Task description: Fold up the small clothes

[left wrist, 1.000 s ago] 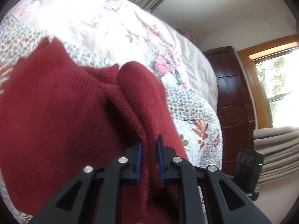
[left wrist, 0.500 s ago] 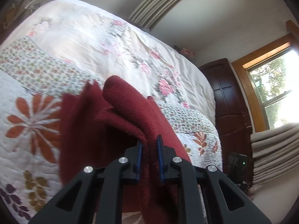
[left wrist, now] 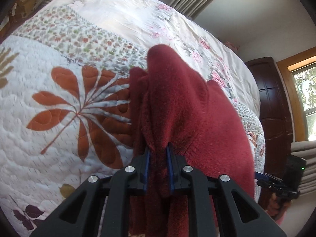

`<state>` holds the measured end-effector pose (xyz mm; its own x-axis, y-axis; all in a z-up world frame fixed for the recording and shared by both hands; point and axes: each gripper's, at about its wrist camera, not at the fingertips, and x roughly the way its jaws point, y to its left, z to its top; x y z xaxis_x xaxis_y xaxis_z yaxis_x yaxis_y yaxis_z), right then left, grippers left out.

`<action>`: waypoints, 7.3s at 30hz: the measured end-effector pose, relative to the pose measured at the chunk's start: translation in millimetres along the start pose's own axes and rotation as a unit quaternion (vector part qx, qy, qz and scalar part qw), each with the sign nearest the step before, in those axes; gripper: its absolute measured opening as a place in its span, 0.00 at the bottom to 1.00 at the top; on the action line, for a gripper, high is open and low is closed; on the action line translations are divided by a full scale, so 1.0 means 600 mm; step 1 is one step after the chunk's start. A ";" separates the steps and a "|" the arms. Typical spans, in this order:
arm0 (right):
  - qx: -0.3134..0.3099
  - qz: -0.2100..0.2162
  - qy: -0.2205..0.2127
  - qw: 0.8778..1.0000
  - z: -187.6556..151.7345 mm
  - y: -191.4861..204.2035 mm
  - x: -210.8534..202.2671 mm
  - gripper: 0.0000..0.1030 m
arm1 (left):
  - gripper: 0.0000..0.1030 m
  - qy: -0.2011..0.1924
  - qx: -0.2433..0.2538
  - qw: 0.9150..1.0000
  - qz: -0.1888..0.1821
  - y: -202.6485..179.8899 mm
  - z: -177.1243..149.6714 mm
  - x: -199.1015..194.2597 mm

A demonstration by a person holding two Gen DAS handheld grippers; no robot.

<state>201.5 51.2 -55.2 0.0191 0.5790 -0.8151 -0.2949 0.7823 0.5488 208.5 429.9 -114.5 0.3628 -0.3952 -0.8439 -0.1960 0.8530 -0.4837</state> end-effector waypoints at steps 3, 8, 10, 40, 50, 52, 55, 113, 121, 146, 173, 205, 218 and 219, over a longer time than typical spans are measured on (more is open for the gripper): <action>-0.009 0.000 0.007 1.000 -0.001 0.018 0.011 0.45 | 0.17 -0.005 -0.006 1.000 -0.006 0.002 0.000 -0.004; -0.020 0.001 0.010 1.000 -0.003 0.039 0.018 0.45 | 0.36 -0.017 -0.006 1.000 0.010 -0.009 -0.019 -0.050; -0.026 0.002 0.007 1.000 -0.005 0.048 0.016 0.47 | 0.51 -0.024 0.003 1.000 0.015 -0.020 -0.041 -0.073; -0.013 0.039 0.026 0.999 -0.023 0.103 0.063 0.52 | 0.10 -0.001 0.033 0.999 0.043 -0.003 -0.128 -0.043; -0.038 -0.007 0.044 0.998 -0.052 0.121 0.093 0.19 | 0.16 -0.003 0.063 0.997 0.047 -0.023 -0.136 -0.053; -0.039 -0.025 0.050 0.998 -0.061 0.118 0.108 0.19 | 0.21 0.000 0.061 0.997 0.049 -0.015 -0.140 -0.041; -0.038 -0.032 0.050 0.998 -0.065 0.110 0.119 0.20 | 0.26 0.004 0.058 0.997 0.048 -0.001 -0.143 -0.031; -0.027 -0.071 -0.002 0.997 0.090 0.116 0.091 0.61 | 0.70 0.044 -0.022 0.997 -0.066 0.031 0.019 0.026; 0.003 -0.039 0.008 0.999 0.117 0.094 0.129 0.72 | 0.75 0.057 0.029 0.994 -0.083 -0.003 0.016 0.065; -0.023 0.034 -0.050 0.998 -0.015 0.077 -0.066 0.38 | 0.38 0.006 0.084 0.986 -0.143 -0.147 -0.129 -0.050; -0.015 -0.021 -0.069 0.997 -0.192 -0.042 -0.060 0.67 | 0.72 -0.052 0.149 0.987 -0.003 -0.212 -0.310 -0.009; 0.020 -0.156 -0.112 0.981 -0.336 0.038 -0.070 0.73 | 0.87 -0.084 0.191 0.969 0.130 -0.229 -0.428 -0.077; 0.013 -0.192 -0.136 0.972 -0.338 0.099 -0.101 0.89 | 0.89 -0.122 0.175 0.961 0.176 -0.249 -0.446 -0.162; 0.013 -0.192 -0.137 0.972 -0.340 0.103 -0.103 0.89 | 0.90 -0.126 0.173 0.960 0.182 -0.249 -0.447 -0.167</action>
<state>-12.5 16.9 -9.0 0.3777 0.2805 -0.8824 -0.1908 0.9561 0.2223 -43.0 250.8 -19.7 0.5447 0.0073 -0.8386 -0.0518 0.9983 -0.0249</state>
